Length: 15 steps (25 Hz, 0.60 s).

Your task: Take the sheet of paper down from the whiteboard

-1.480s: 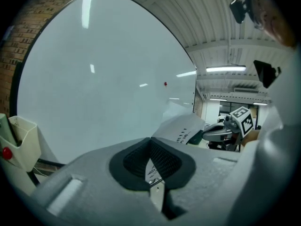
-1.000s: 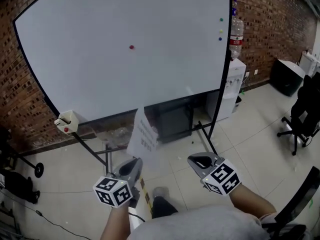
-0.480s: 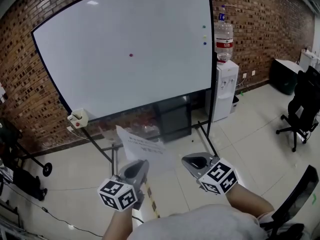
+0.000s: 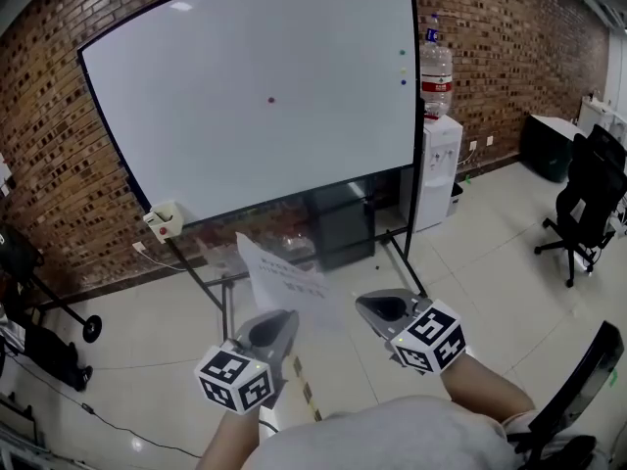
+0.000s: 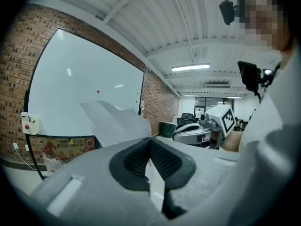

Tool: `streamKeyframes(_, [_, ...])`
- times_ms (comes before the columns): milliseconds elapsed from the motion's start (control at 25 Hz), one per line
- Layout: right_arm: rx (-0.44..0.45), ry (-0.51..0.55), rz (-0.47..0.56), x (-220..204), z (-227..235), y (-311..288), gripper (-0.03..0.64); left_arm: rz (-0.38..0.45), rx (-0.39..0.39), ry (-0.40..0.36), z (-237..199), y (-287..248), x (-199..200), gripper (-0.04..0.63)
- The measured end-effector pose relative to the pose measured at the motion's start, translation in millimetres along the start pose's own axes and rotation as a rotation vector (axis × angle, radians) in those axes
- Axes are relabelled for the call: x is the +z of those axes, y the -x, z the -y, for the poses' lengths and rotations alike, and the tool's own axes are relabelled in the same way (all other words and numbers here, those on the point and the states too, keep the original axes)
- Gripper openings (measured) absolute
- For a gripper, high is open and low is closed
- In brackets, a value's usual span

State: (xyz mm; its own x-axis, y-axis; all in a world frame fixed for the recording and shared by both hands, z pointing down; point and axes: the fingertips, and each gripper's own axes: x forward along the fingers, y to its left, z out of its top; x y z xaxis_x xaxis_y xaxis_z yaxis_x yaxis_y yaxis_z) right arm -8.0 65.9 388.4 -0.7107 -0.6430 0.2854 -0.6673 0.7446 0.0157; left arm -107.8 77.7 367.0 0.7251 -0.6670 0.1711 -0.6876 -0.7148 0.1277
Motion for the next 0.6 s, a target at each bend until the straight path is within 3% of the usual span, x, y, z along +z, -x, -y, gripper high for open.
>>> streamKeyframes(360, [-0.027,0.003,-0.011,3.9,-30.8,-8.3,0.0,0.017,-0.04,-0.021,-1.8,30.7,-3.4,0.0])
streamKeyframes(600, [-0.046,0.012,-0.023,13.8,-8.8,-4.1,0.0,0.017,-0.06,-0.02,-1.3,8.7,10.1,0.0])
